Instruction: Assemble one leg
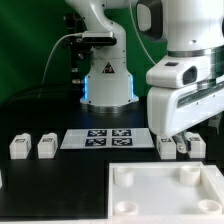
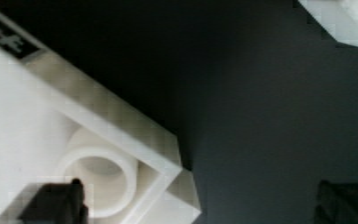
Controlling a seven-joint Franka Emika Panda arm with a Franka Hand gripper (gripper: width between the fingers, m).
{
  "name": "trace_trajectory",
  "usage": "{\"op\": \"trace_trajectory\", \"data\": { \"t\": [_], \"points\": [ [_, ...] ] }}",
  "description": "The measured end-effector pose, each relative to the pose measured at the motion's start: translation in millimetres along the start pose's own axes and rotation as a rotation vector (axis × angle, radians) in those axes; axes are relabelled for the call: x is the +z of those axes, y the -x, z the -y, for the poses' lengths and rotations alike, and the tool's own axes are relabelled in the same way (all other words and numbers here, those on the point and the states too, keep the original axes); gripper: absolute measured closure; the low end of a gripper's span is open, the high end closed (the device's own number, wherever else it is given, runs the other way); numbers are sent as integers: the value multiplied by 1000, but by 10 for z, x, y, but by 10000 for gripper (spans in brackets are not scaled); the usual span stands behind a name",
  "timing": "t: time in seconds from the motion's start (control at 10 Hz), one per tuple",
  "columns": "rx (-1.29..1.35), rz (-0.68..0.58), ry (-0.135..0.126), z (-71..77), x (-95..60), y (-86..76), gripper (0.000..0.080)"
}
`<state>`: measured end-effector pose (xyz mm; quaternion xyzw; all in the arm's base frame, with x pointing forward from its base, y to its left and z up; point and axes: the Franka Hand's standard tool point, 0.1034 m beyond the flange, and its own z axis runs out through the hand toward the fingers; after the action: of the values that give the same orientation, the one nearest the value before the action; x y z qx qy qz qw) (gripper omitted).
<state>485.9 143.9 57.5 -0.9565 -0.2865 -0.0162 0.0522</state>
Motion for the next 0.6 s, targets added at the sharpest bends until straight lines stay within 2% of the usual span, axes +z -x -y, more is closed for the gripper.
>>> {"op": "trace_trajectory", "data": {
  "t": [0.2,0.3,0.4,0.5,0.6],
  "points": [
    [180,-2,-10,15,4,-3,150],
    [361,-2,-23,86,17,4,150],
    [492,8,-34,220,47,49,150],
    [530,18,-35,305,73,72,150],
    [534,25,-37,322,94,98,150]
  ]
}}
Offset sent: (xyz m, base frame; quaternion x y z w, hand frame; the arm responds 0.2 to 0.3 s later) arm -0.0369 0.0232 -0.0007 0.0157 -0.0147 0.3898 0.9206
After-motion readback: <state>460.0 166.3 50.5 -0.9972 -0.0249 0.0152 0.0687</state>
